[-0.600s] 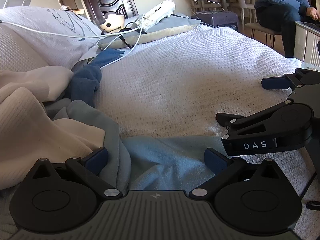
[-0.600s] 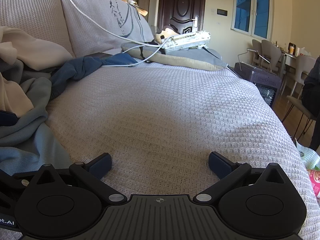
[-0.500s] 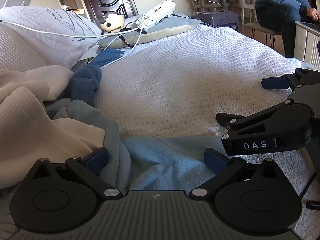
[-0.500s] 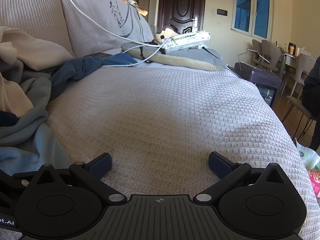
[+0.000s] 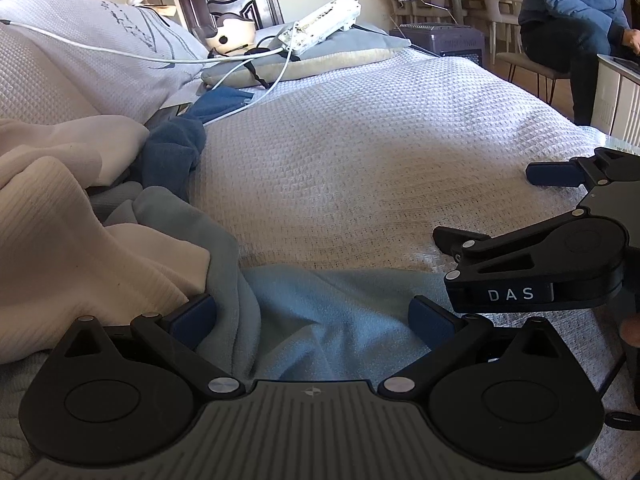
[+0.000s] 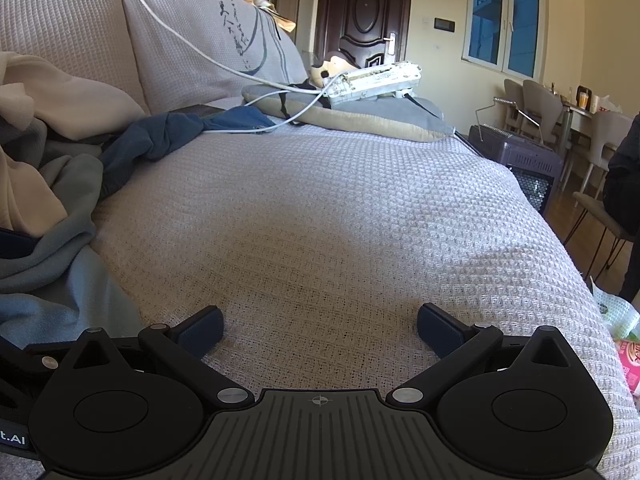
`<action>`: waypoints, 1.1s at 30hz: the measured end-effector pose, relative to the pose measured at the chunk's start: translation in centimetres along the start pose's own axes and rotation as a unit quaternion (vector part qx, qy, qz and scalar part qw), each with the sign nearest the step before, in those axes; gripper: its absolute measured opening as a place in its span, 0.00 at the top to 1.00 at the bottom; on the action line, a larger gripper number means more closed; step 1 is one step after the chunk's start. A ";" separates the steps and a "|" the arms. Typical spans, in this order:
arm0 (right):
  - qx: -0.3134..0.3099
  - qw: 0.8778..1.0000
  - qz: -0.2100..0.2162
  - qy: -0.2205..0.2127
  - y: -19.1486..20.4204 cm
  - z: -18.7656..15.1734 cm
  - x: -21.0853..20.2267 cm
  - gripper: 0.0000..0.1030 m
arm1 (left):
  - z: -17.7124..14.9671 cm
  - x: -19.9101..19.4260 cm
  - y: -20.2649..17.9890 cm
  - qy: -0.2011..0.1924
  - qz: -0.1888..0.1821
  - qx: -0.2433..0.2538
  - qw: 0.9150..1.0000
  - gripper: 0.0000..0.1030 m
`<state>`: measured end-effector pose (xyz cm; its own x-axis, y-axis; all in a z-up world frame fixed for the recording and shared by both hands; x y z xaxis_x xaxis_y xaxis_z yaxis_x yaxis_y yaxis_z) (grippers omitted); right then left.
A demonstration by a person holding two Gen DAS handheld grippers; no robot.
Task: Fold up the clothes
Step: 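Move both tools toward the clothes pile on the sofa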
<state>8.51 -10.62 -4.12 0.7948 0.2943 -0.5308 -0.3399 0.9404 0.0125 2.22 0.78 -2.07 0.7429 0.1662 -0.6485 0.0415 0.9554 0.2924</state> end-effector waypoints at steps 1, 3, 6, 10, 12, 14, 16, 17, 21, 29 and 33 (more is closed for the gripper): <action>-0.001 1.000 0.000 -0.001 0.0 0.0 0.0 0.00 | 0.0 0.0 0.0 0.000 0.000 0.000 1.000 0.00; -0.001 1.000 0.000 -0.001 -0.1 0.0 0.0 0.00 | 0.0 0.0 0.0 -0.001 0.001 0.000 1.000 0.00; -0.002 1.000 -0.001 -0.001 0.0 0.0 0.0 0.00 | -0.1 0.0 -0.1 -0.001 0.003 0.000 1.000 0.00; 0.004 1.000 0.004 0.000 -0.1 -0.1 0.1 0.00 | -0.1 0.0 -0.1 -0.001 0.006 0.001 1.000 0.00; 0.005 1.000 0.005 0.000 -0.1 -0.2 0.1 0.00 | -0.1 0.0 -0.2 -0.001 0.008 0.002 1.000 0.00; 0.005 1.000 0.005 0.001 -0.1 -0.2 0.2 0.00 | -0.1 0.0 -0.2 -0.001 0.008 0.002 1.000 0.00; 0.002 1.000 0.002 0.004 0.0 -0.1 0.2 0.00 | -0.2 0.0 -0.2 -0.001 0.009 0.003 1.000 0.00; 0.000 1.000 0.000 0.007 0.1 0.0 0.2 0.00 | -0.2 0.0 -0.2 -0.002 0.009 0.004 1.000 0.00; -0.010 1.000 0.003 0.027 0.2 0.5 0.0 0.00 | 0.0 -0.2 -0.1 -0.008 0.006 0.012 1.000 0.00; 0.049 0.998 -0.002 -0.039 -1.7 3.5 -6.8 0.00 | 0.0 -4.4 0.1 -0.077 0.011 0.023 0.997 0.00; 0.116 0.989 0.048 -0.080 -2.7 3.8 -11.7 0.00 | -0.5 -7.4 -0.1 -0.073 -0.016 -0.028 0.997 0.00</action>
Point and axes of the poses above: each gripper's, at about its wrist camera, not at the fingertips, and x roughly the way its jaws point, y to its left, z to its top, the point moved 3 cm from there along x, roughly the way its jaws point, and after that the axes turned 6 degrees about x, right-handed, at the moved point
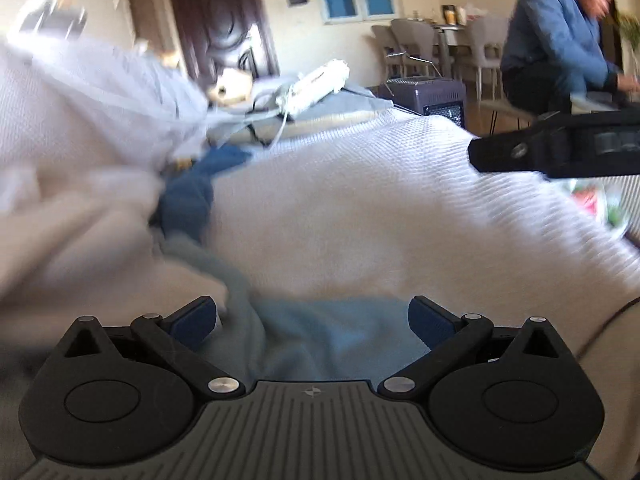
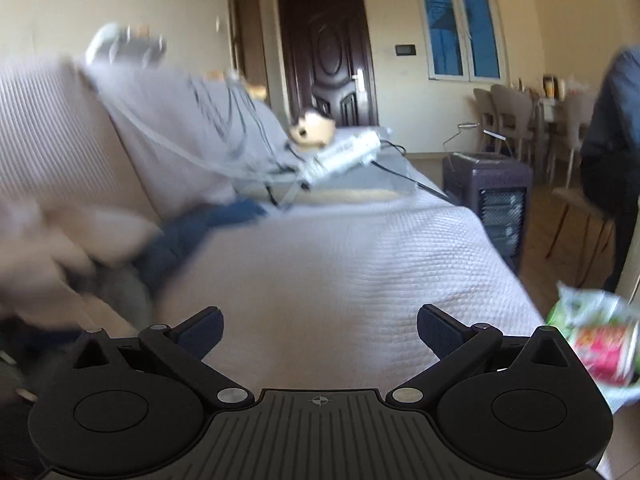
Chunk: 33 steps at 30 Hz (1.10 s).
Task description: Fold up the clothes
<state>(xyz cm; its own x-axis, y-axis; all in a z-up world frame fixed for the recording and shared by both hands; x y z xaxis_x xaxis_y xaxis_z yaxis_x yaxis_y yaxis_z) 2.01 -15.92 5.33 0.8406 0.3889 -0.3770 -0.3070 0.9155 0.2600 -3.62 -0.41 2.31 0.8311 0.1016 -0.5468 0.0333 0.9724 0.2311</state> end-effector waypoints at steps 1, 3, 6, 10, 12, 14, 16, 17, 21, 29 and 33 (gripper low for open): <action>0.007 1.000 0.014 -0.006 0.0 0.1 -1.1 0.00 | -0.2 -0.8 -0.2 -0.001 -0.007 -0.016 1.000 0.00; 0.007 0.999 0.036 -0.011 0.5 0.4 -2.4 0.00 | -0.6 -2.1 -0.8 0.001 -0.011 -0.029 1.000 0.00; 0.017 0.997 0.072 -0.002 1.3 0.7 -3.3 0.00 | -1.3 -3.4 -1.9 0.016 -0.009 -0.038 0.999 0.00; -0.001 0.995 0.099 0.000 2.2 0.6 -4.0 0.00 | -2.2 -3.7 -2.6 0.059 -0.028 -0.088 0.994 0.00; -0.014 0.994 0.106 0.004 2.5 0.3 -4.2 0.00 | -2.5 -4.1 -2.9 0.067 -0.030 -0.112 0.991 0.00; -0.016 0.994 0.112 0.009 2.5 0.2 -4.1 0.00 | -2.6 -5.1 -3.5 0.058 -0.033 -0.119 0.991 0.00; -0.011 0.994 0.112 0.009 2.2 0.1 -4.2 0.00 | -2.6 -5.8 -4.2 0.049 -0.030 -0.118 0.991 0.00; -0.008 0.994 0.112 0.007 2.0 0.1 -4.2 0.00 | -2.5 -6.1 -4.5 0.045 -0.027 -0.116 0.992 0.00; 0.017 0.995 0.102 0.005 0.8 0.2 -3.9 0.00 | -2.4 -6.4 -5.5 0.054 -0.039 -0.125 0.990 0.00; 0.061 0.993 0.098 0.003 -0.7 0.4 -3.8 0.00 | -3.0 -5.9 -5.8 0.074 -0.029 -0.167 0.983 0.00; 0.036 0.994 0.101 0.014 0.1 0.1 -3.5 0.00 | -2.8 -6.4 -5.4 0.072 -0.005 -0.154 0.985 0.00</action>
Point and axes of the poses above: each gripper's, at about its wrist camera, not at the fingertips, and x roughly the way its jaws point, y to its left, z to its top, the point moved 3 cm from there along x, roughly the way its jaws point, and after that the axes turned 6 degrees about x, right-handed, at the moved point
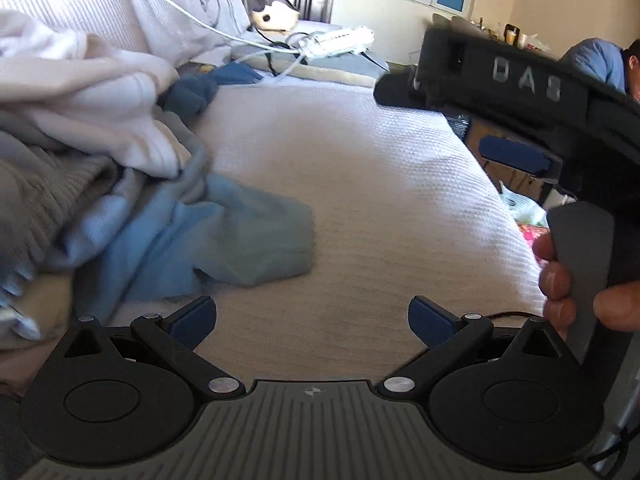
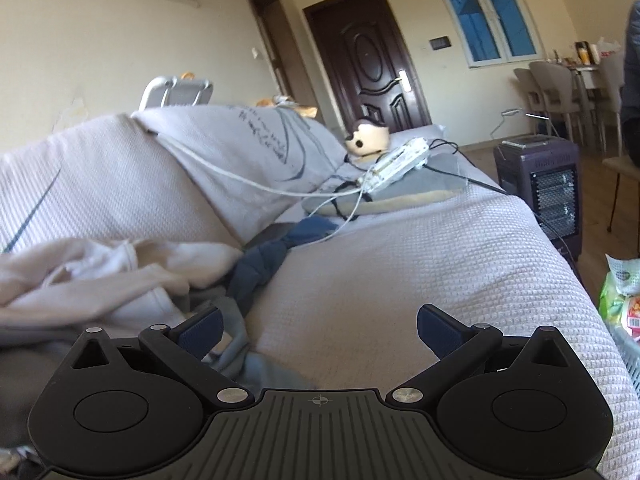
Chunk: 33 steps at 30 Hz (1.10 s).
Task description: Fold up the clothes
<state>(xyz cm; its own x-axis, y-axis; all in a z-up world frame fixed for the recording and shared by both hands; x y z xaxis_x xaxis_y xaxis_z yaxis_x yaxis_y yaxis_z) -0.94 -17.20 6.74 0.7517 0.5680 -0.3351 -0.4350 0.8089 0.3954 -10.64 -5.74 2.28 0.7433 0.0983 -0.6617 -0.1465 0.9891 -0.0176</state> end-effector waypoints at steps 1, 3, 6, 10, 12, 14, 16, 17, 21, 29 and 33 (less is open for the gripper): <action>-0.006 1.000 0.001 0.002 0.2 -0.1 0.1 0.00 | 0.1 -0.2 0.3 -0.003 0.009 0.001 1.000 0.00; -0.016 1.000 0.004 0.004 0.5 -0.3 0.1 0.00 | 0.3 -0.6 1.1 -0.009 0.030 0.000 0.999 0.00; -0.021 1.000 0.008 0.010 0.8 -0.4 0.2 0.00 | 0.3 -1.0 2.2 0.001 0.066 0.001 0.998 0.00; -0.022 0.999 0.019 0.014 0.9 -0.5 0.2 0.00 | 0.0 -1.9 3.9 0.003 0.097 0.001 0.995 0.00; -0.021 0.999 0.026 0.017 0.9 -0.6 0.2 0.00 | 0.0 -2.4 4.7 0.001 0.098 -0.006 0.995 0.00; -0.022 0.999 0.033 0.021 1.0 -0.6 0.2 0.00 | 0.0 -2.8 5.2 -0.001 0.095 -0.015 0.995 0.00; -0.024 0.999 0.039 0.024 1.1 -0.7 0.3 0.00 | -0.1 -3.1 5.3 -0.003 0.087 -0.026 0.996 0.00; -0.025 0.998 0.043 0.026 1.2 -0.8 0.3 0.00 | -0.1 -3.3 5.2 -0.004 0.081 -0.031 0.996 0.00; -0.025 0.998 0.052 0.038 1.4 -1.0 0.4 0.00 | -0.1 -4.0 4.9 -0.015 0.069 -0.040 0.997 0.00; -0.053 0.994 0.066 0.063 2.5 -1.9 0.8 0.00 | -0.9 -4.7 5.0 -0.013 0.077 -0.034 0.996 0.00; -0.073 0.992 0.079 0.073 3.2 -2.1 0.8 0.00 | -0.9 -5.3 5.0 -0.017 0.075 -0.035 0.996 0.00</action>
<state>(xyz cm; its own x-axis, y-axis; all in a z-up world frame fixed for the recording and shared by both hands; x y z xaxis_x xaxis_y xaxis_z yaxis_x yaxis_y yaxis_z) -2.84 -13.81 5.93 0.5933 0.6967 -0.4032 -0.6168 0.7153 0.3285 -15.90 -1.39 5.01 0.7306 0.2501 -0.6353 -0.3021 0.9529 0.0277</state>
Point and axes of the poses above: each gripper's, at about its wrist camera, not at the fingertips, and x roughly the way its jaws point, y to its left, z to its top, the point moved 3 cm from there along x, roughly the way its jaws point, and after that the axes turned 6 degrees about x, right-handed, at the moved point
